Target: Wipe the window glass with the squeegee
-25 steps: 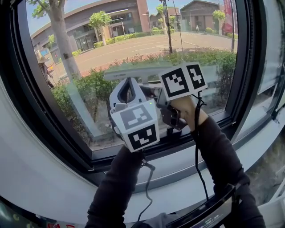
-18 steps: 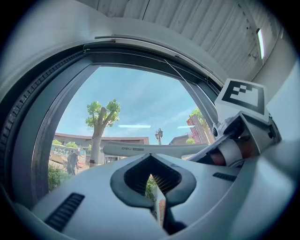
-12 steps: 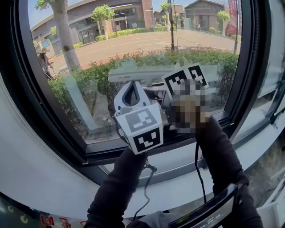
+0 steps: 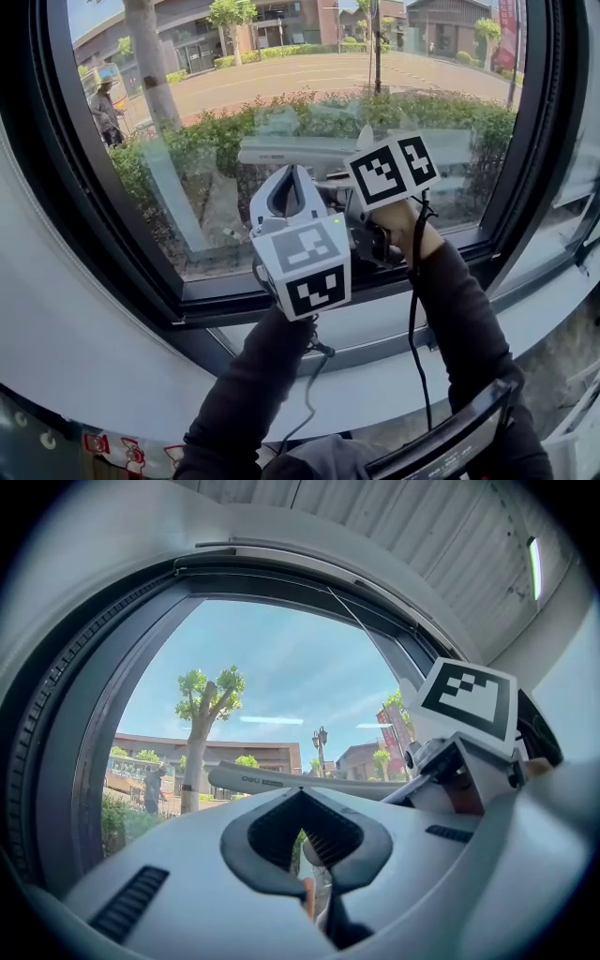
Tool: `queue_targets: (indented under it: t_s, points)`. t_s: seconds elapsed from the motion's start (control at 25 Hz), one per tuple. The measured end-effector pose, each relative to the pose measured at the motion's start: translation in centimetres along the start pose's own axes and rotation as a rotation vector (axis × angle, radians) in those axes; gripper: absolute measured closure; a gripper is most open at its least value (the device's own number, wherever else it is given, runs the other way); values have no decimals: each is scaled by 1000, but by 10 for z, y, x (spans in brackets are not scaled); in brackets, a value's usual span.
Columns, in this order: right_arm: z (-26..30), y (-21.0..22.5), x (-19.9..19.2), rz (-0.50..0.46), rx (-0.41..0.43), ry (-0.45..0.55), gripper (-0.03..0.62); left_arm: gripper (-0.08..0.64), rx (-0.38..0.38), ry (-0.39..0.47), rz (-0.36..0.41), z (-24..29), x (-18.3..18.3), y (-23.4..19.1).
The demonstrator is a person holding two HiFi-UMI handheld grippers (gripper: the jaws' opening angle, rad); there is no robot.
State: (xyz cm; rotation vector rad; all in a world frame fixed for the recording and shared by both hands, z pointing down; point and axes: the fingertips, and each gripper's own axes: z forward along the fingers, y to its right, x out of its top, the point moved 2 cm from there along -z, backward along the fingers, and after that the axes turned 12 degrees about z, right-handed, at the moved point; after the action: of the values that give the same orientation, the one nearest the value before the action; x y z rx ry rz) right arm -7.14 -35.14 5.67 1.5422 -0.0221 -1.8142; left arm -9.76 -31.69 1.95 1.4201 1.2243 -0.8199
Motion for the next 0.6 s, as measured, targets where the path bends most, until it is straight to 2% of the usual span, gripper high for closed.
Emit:
queue_targets:
  t_s: [0.4,0.6]
  points:
    - [-7,7,-1,37,28,7,548,565,-8,-8,11,1,-5,9]
    - [-4,7,-2,18,21,42,548,565,-4,-2,14,1,-8,6]
